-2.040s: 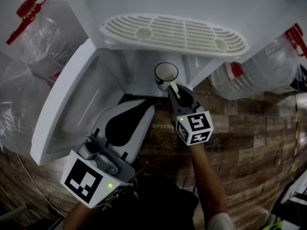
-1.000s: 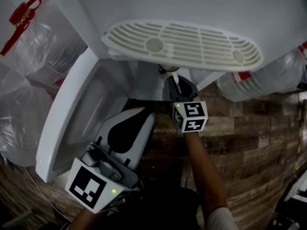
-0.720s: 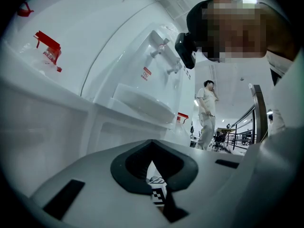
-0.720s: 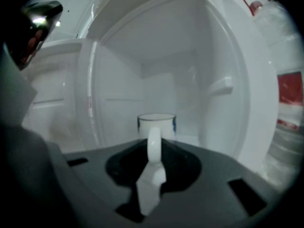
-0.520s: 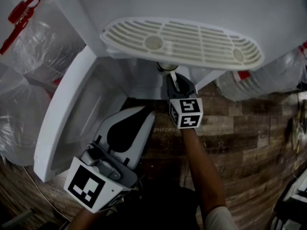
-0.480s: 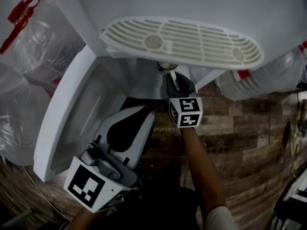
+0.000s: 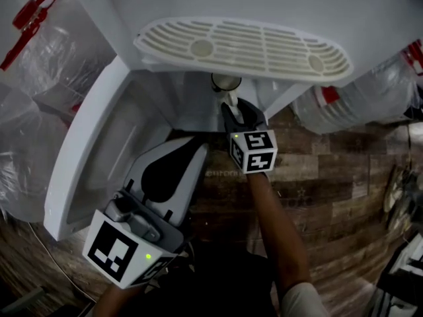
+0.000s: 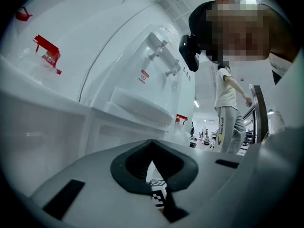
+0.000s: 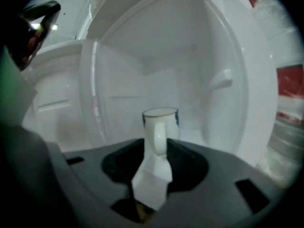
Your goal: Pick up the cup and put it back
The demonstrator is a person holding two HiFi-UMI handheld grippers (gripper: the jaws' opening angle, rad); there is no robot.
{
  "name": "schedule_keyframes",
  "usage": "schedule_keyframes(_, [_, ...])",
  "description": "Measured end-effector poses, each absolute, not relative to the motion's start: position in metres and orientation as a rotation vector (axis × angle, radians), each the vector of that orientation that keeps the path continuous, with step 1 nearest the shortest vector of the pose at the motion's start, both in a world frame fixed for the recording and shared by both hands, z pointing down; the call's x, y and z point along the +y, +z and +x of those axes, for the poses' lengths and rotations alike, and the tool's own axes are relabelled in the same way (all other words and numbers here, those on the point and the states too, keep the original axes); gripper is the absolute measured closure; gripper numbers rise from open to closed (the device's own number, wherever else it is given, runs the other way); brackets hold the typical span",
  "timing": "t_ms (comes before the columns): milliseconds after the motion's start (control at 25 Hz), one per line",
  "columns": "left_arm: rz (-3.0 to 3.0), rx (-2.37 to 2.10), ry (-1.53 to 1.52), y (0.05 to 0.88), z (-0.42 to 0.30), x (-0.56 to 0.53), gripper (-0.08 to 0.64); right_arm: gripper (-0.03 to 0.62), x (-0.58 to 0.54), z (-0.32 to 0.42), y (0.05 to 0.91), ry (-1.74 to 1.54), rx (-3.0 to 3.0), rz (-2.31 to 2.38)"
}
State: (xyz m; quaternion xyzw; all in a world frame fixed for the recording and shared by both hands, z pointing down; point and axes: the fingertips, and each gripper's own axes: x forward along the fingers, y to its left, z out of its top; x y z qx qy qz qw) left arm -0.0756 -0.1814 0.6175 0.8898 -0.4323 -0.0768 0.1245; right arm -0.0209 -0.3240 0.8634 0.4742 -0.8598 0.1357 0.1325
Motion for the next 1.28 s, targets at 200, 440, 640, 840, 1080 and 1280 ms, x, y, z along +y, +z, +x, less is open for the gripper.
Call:
schedule_keyframes(200, [2.63,-1.267,-0.256,0.604,-0.071,-0.178,0.554,0.446,-0.307,-0.014,0.858,0.419,-2.507,1.364])
schedule_keyframes(440, [2.626,-1.272,-0.259,0.597,-0.067,-0.17,0.554,0.475,-0.271,-0.001,0.855,0.481,-2.507,1.333])
schedule_keyframes(640, [2.655,-1.279,-0.276,0.584,-0.063,-0.161,0.554,0.553,-0.237,0.005,0.839,0.48,-2.543,1.292])
schedule_keyframes(840, [2.66,-1.264,-0.278,0.583,-0.053,-0.153,0.554,0.569,-0.204,0.021,0.802,0.493,-2.584,1.301])
schedule_keyframes(1080, [2.696,-1.27,-0.214,0.573,-0.052,-0.151,0.554,0.569,-0.173,0.029,0.743,0.437,-2.61,1.29])
schedule_keyframes(1280, [2.74,-1.258,-0.149,0.56,-0.044,-0.152,0.554,0.569,-0.165,0.037,0.689,0.34,-2.634,1.286])
